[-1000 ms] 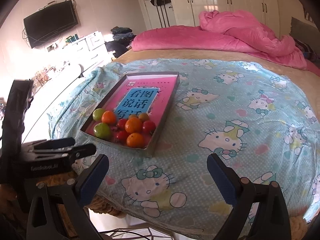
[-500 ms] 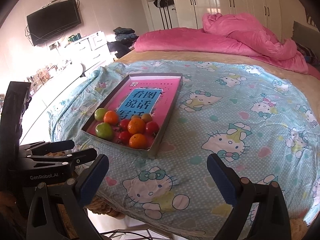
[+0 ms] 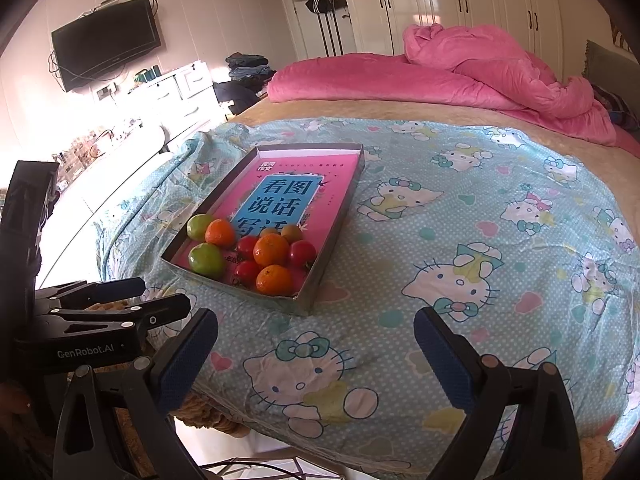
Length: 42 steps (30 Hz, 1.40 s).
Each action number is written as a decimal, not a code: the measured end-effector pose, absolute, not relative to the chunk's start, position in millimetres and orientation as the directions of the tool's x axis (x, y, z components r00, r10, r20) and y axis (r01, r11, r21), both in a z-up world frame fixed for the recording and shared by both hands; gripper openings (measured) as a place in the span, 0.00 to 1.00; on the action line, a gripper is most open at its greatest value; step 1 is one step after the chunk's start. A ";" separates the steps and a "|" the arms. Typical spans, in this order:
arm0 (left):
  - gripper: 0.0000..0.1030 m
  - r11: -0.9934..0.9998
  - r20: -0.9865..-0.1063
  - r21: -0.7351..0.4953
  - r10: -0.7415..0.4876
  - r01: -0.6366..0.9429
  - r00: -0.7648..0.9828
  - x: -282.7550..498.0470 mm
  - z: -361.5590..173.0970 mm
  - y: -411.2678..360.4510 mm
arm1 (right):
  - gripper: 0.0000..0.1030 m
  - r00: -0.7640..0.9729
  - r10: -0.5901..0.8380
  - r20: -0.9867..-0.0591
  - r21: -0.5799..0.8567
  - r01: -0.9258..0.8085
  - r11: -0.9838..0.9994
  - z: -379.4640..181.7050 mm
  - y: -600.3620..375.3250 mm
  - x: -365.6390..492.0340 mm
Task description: Organize fruits
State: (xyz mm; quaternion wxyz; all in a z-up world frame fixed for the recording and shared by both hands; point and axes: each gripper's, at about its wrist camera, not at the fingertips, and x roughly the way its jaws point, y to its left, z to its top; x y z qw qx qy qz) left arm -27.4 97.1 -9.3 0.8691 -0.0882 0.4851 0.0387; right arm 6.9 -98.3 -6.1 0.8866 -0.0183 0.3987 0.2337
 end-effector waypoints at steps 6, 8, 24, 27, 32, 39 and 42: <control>0.76 0.982 -0.847 -0.111 -0.013 -0.154 0.531 -28.0 -7.9 97.2 | 0.96 0.574 0.398 -0.716 0.154 -0.426 0.892 -6.3 -98.6 6.8; 0.76 0.982 -0.848 -0.109 -0.010 -0.155 0.531 -28.1 -7.8 97.2 | 0.96 0.574 0.397 -0.716 0.154 -0.425 0.892 -6.1 -98.5 6.8; 0.76 0.983 -0.847 -0.096 0.004 -0.159 0.532 -27.8 -5.8 98.7 | 0.96 0.573 0.393 -0.719 0.152 -0.423 0.893 -6.5 -98.6 7.3; 0.76 0.983 -0.846 -0.093 0.008 -0.161 0.533 -28.0 -5.8 98.4 | 0.96 0.576 0.393 -0.716 0.151 -0.423 0.894 -6.2 -98.7 7.4; 0.76 0.983 -0.844 -0.089 0.012 -0.162 0.536 -28.5 -5.1 98.8 | 0.96 0.575 0.393 -0.717 0.151 -0.422 0.894 -6.5 -98.5 7.1; 0.76 0.983 -0.843 -0.083 0.019 -0.163 0.538 -29.1 -3.9 99.8 | 0.96 0.573 0.393 -0.719 0.152 -0.421 0.894 -7.0 -98.6 7.2; 0.76 0.983 -0.842 -0.081 0.022 -0.167 0.538 -29.1 -4.1 100.0 | 0.96 0.573 0.393 -0.719 0.152 -0.422 0.894 -6.8 -98.4 7.2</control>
